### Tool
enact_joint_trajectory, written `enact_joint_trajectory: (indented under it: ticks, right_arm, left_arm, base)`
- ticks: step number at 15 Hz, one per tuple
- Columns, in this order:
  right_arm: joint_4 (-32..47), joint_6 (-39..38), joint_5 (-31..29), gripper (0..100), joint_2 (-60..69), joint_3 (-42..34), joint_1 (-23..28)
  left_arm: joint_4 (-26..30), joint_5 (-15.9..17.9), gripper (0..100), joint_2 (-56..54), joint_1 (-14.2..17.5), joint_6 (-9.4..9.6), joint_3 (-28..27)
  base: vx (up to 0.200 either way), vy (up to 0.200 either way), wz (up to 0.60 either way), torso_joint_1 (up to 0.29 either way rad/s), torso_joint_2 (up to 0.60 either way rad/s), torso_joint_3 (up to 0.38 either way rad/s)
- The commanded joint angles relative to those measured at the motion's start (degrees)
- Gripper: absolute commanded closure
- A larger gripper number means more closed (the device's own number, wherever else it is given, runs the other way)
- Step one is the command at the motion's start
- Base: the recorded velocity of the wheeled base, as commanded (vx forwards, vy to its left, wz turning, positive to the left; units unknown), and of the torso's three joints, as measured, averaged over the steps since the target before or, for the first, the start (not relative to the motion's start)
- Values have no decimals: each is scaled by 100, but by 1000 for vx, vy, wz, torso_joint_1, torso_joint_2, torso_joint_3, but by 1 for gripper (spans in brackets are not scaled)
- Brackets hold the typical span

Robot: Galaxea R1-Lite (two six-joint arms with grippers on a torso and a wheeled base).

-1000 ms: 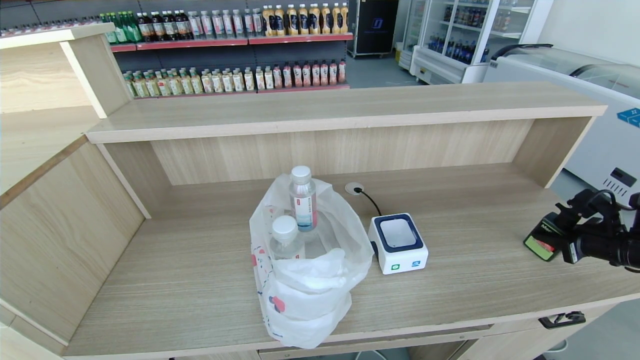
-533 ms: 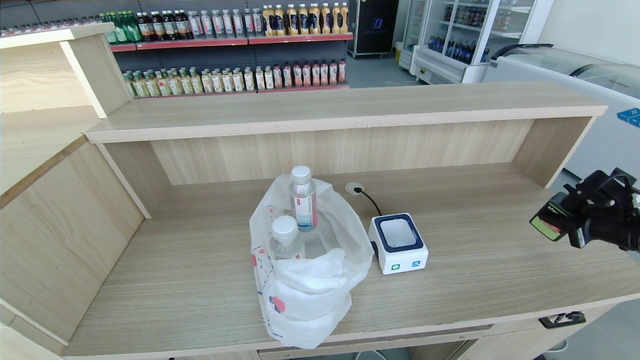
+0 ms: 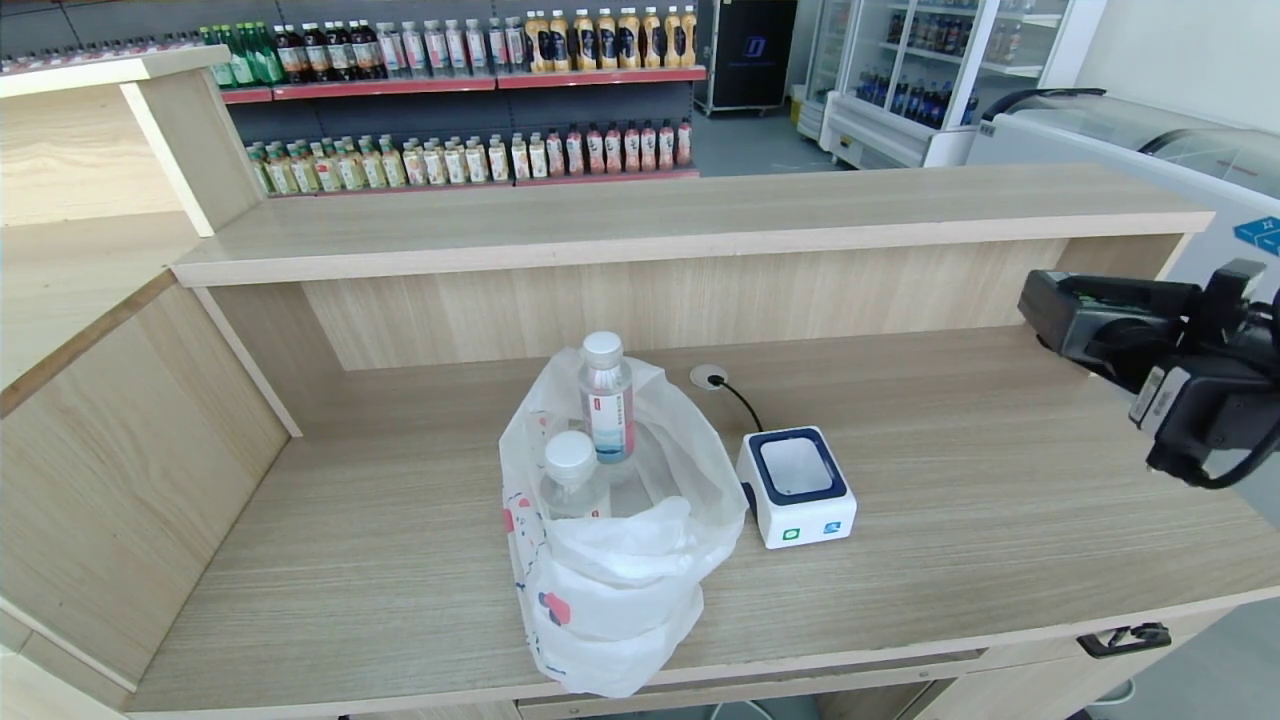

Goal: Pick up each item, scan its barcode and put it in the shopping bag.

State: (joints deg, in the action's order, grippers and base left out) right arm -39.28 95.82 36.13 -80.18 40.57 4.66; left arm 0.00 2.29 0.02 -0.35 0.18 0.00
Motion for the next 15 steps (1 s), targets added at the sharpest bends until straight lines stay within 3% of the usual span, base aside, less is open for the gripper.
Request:
enact_joint_trajectory:
  ticks: [1, 5, 9, 12, 15]
  right_arm:
    - [-89, 1536, -98, 100, 635, -67, -1239]
    - [-994, 3725, -581, 100, 582, -234, -3190]
    - [-897, 4806, -748, 100, 600, -480, -4078]
    - [-414, 5298, -757, 100, 494, -533, -4430]
    - [-555, 5298, -757, 100, 46, -374, -5185]
  left_arm:
    - [0, -1, 0, 6, 0, -1, 0]
    - [0, -1, 0, 6, 0, -1, 0]
    - [0, -1, 0, 6, 0, -1, 0]
    - [0, -1, 0, 6, 0, -1, 0]
    - [0, -1, 0, 6, 0, -1, 0]
  base:
    - [0, 0, 0, 0, 0, 0]
    - [0, 0, 0, 0, 0, 0]
    - [0, 0, 0, 0, 0, 0]
    - [0, 0, 0, 0, 0, 0]
    - [0, 0, 0, 0, 0, 0]
